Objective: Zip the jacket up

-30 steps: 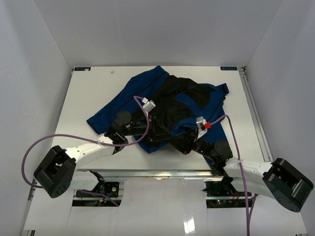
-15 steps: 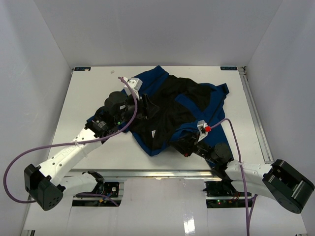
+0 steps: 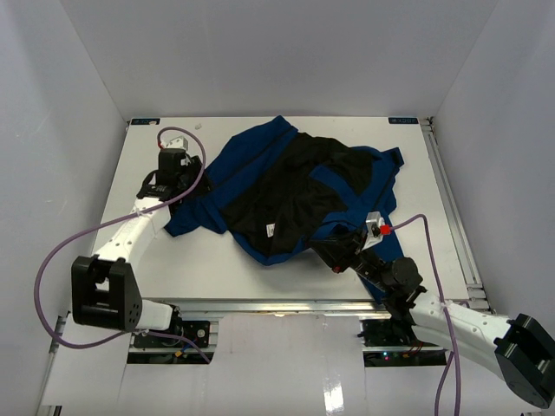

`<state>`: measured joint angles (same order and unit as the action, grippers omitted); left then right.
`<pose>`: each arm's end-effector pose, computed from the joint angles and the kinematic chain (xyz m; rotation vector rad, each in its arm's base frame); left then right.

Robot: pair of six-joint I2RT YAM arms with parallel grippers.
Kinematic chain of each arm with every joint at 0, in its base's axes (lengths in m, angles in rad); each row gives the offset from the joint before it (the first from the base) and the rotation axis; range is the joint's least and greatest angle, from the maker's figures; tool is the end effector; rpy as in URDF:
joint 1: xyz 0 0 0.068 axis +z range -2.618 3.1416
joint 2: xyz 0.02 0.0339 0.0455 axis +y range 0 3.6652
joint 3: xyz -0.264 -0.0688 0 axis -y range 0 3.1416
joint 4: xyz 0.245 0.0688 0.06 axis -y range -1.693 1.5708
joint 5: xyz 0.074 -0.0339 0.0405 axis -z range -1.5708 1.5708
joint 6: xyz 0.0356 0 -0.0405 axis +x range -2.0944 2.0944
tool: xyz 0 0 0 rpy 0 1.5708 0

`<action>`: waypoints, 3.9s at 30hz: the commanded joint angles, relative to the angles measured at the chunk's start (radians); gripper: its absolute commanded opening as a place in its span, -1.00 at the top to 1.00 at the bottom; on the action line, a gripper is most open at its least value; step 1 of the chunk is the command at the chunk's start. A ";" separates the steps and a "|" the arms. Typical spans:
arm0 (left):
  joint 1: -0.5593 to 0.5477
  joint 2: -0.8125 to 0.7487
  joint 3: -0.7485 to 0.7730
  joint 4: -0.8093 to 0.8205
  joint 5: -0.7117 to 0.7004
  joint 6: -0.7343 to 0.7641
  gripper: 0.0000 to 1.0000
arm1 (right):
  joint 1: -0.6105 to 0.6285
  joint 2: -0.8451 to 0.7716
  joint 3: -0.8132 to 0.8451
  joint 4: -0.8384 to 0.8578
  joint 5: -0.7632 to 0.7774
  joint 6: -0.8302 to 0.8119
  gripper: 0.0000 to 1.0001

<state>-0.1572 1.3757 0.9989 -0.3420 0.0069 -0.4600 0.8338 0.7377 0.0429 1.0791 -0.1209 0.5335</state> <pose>0.2974 -0.0474 0.2660 -0.3450 2.2856 -0.3262 0.0994 0.1159 0.2213 -0.3058 1.2513 1.2621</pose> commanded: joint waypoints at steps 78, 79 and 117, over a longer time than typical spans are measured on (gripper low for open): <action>-0.714 0.045 -0.201 0.138 -0.119 -0.024 -0.22 | 0.021 0.136 -0.224 -0.472 0.285 0.214 0.84; -0.712 0.044 -0.200 0.140 -0.122 -0.021 -0.22 | 0.023 0.134 -0.241 -0.474 0.293 0.223 0.84; -0.562 0.288 -0.144 0.200 0.118 0.015 1.00 | 0.157 0.011 -0.317 -0.588 0.430 0.321 0.85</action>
<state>-0.7362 1.6929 0.8705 -0.0865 0.1166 -0.4226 0.9840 0.7603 0.0418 0.4662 0.2767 0.8467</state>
